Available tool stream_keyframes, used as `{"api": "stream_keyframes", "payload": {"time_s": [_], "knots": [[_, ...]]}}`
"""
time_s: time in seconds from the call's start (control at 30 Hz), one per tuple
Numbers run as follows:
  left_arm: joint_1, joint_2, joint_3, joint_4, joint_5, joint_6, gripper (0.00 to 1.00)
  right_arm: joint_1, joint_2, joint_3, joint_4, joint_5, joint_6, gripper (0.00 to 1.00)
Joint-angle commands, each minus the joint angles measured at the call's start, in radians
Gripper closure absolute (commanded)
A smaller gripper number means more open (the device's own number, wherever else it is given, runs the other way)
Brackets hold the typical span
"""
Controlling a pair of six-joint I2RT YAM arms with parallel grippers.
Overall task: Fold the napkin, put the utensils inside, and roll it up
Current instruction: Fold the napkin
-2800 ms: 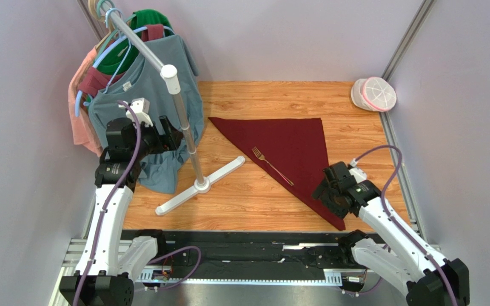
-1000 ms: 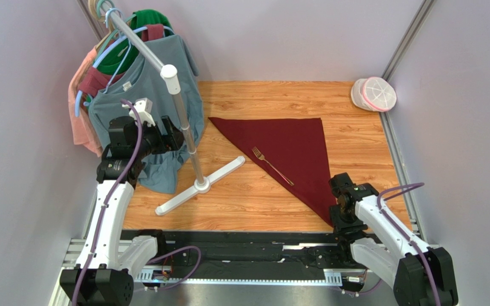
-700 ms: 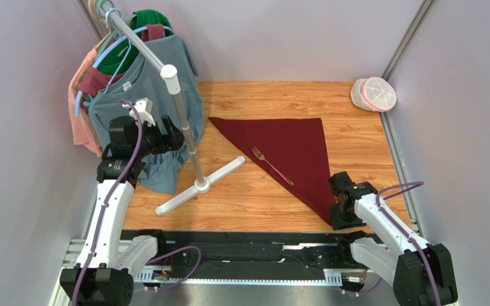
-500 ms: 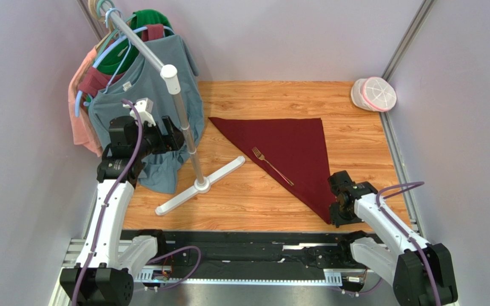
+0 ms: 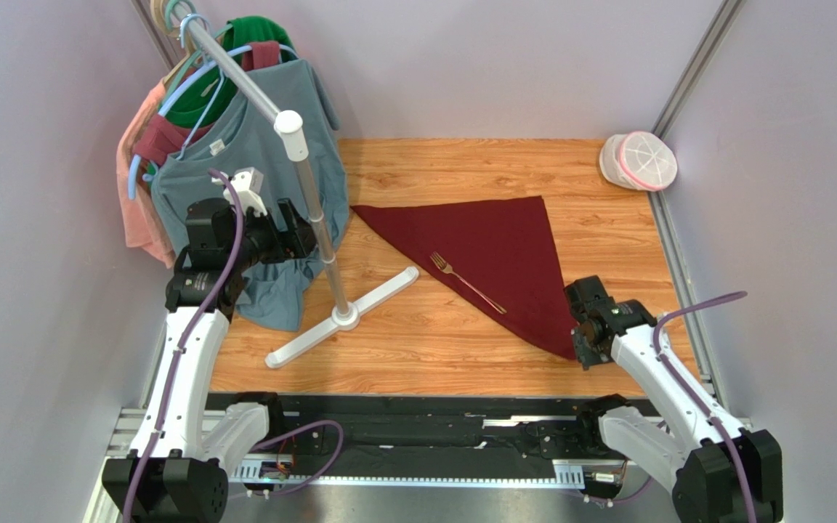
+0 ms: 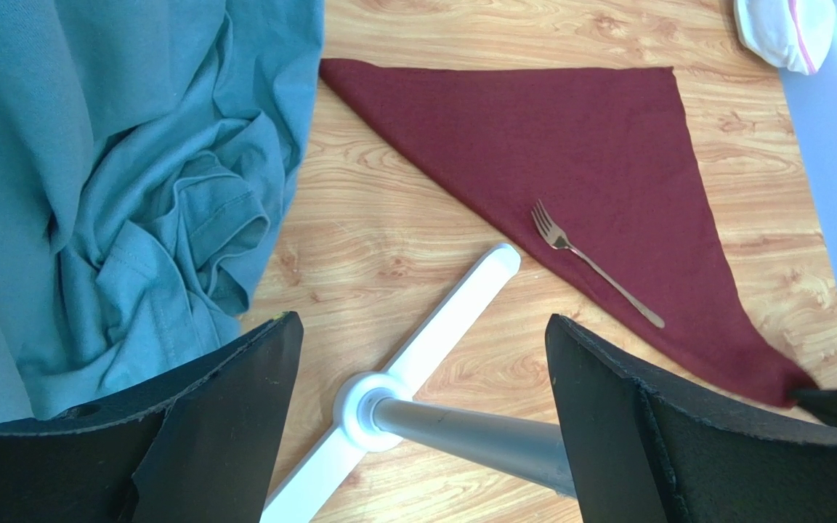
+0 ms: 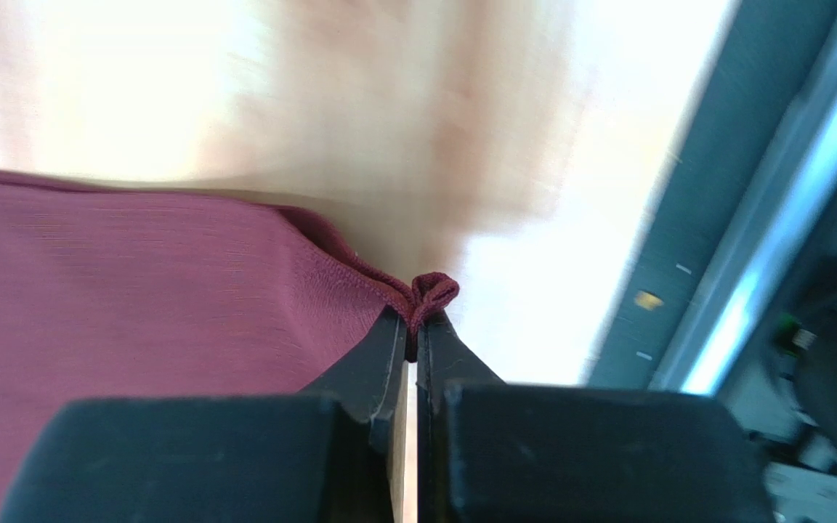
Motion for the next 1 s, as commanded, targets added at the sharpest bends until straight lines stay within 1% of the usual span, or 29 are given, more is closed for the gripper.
{"api": "stream_keyframes", "payload": {"time_s": [0.0, 0.27, 0.37, 0.5, 0.57, 0.6, 0.63, 0.7, 0.73, 0.83, 0.87, 0.97], "knots": [[0.004, -0.001, 0.003, 0.043, 0.023, -0.014, 0.09, -0.003, 0.031, 0.111, -0.029, 0.236, -0.02, 1.0], [0.006, -0.003, -0.004, 0.05, 0.024, -0.017, 0.09, -0.004, 0.105, 0.2, -0.052, 0.401, 0.01, 1.0], [0.006, -0.003, -0.004, 0.052, 0.029, -0.02, 0.09, -0.004, 0.12, 0.242, -0.018, 0.425, -0.057, 1.0], [0.006, -0.001, -0.004, 0.055, 0.032, -0.02, 0.09, 0.022, 0.152, 0.291, 0.104, 0.421, -0.186, 1.0], [0.004, -0.001, -0.006, 0.055, 0.032, -0.02, 0.09, 0.065, 0.18, 0.309, 0.164, 0.422, -0.293, 1.0], [0.006, -0.001, -0.006, 0.056, 0.033, -0.02, 0.09, 0.083, 0.194, 0.326, 0.225, 0.421, -0.325, 1.0], [0.004, -0.003, -0.006, 0.056, 0.033, -0.02, 0.09, 0.123, 0.208, 0.335, 0.256, 0.418, -0.392, 1.0], [0.004, 0.0, -0.006, 0.056, 0.032, -0.02, 0.09, 0.172, 0.244, 0.354, 0.348, 0.438, -0.454, 1.0], [0.006, -0.001, -0.007, 0.055, 0.03, -0.02, 0.09, 0.228, 0.254, 0.354, 0.38, 0.447, -0.483, 1.0], [0.004, 0.0, -0.007, 0.056, 0.03, -0.02, 0.09, 0.324, 0.295, 0.36, 0.525, 0.468, -0.611, 1.0], [0.004, 0.0, -0.007, 0.056, 0.03, -0.02, 0.09, 0.338, 0.322, 0.363, 0.587, 0.463, -0.628, 1.0], [0.006, -0.001, -0.007, 0.059, 0.035, -0.02, 0.09, 0.378, 0.384, 0.392, 0.661, 0.446, -0.666, 1.0]]}}
